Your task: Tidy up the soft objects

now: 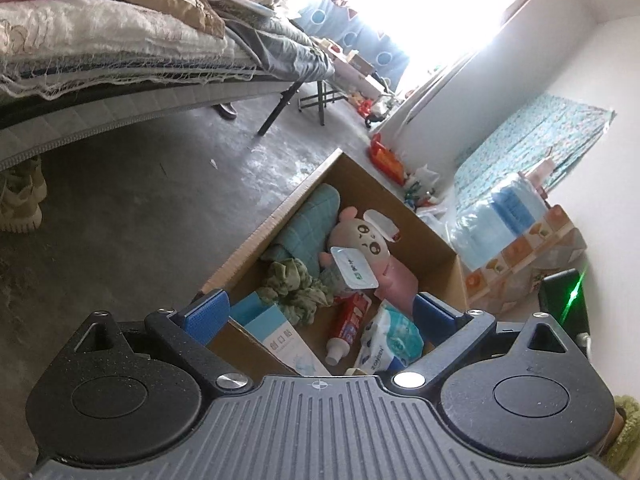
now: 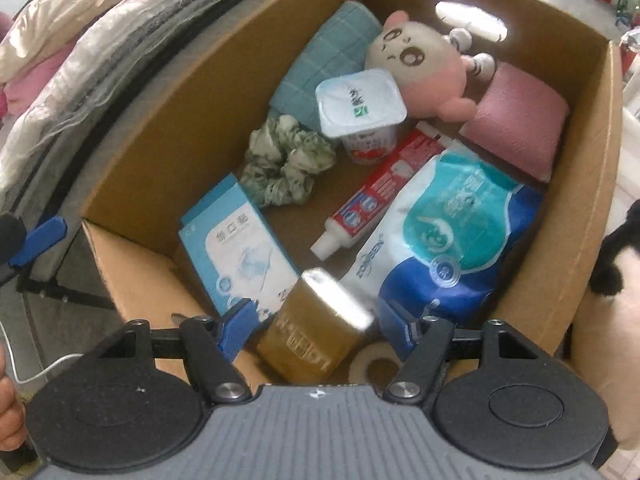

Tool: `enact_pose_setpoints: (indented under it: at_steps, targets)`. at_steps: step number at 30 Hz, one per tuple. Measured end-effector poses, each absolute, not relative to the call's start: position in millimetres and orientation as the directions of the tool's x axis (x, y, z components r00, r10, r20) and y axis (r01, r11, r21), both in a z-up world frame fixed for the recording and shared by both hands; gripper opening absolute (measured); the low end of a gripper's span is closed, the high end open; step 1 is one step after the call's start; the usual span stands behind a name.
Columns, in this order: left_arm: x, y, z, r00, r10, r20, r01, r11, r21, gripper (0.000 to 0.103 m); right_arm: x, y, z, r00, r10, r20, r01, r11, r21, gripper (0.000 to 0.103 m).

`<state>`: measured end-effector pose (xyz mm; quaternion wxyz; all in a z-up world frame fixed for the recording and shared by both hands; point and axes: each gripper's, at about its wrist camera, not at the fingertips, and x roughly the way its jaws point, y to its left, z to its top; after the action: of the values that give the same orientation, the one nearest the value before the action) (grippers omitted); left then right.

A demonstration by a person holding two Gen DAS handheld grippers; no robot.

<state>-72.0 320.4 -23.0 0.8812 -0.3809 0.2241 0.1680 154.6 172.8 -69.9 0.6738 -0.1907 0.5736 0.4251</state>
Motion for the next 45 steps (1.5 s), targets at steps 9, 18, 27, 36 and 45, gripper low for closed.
enact_pose_setpoints:
  at_steps: [9,18,27,36,45]
  targets:
    - [-71,324,-29,0.847,0.108,-0.521,-0.456,0.652,-0.606,0.099,158,199,-77,0.024,0.313,-0.949,-0.826,0.541,0.158,0.042]
    - [-70,324,-28,0.844,0.11,-0.525,-0.459,0.654,-0.601,0.099,151,213,-109,-0.034,0.209,-0.977,-0.844,0.518,0.14,0.04]
    - [-73,308,-12,0.835,0.171,-0.523,-0.476,0.7,-0.532,0.1,149,179,-52,0.014,0.427,-0.904,-0.836,0.501,0.223,0.054]
    - [-72,264,14,0.845,0.184,-0.503,-0.419,0.811,-0.407,0.103,117,59,43,0.291,0.696,-0.656,-0.801,0.553,0.231,0.096]
    - [-69,197,29,0.814,0.187,-0.549,-0.36,0.905,-0.226,0.103,52,-55,52,0.604,0.611,-0.512,-0.651,0.749,0.124,0.103]
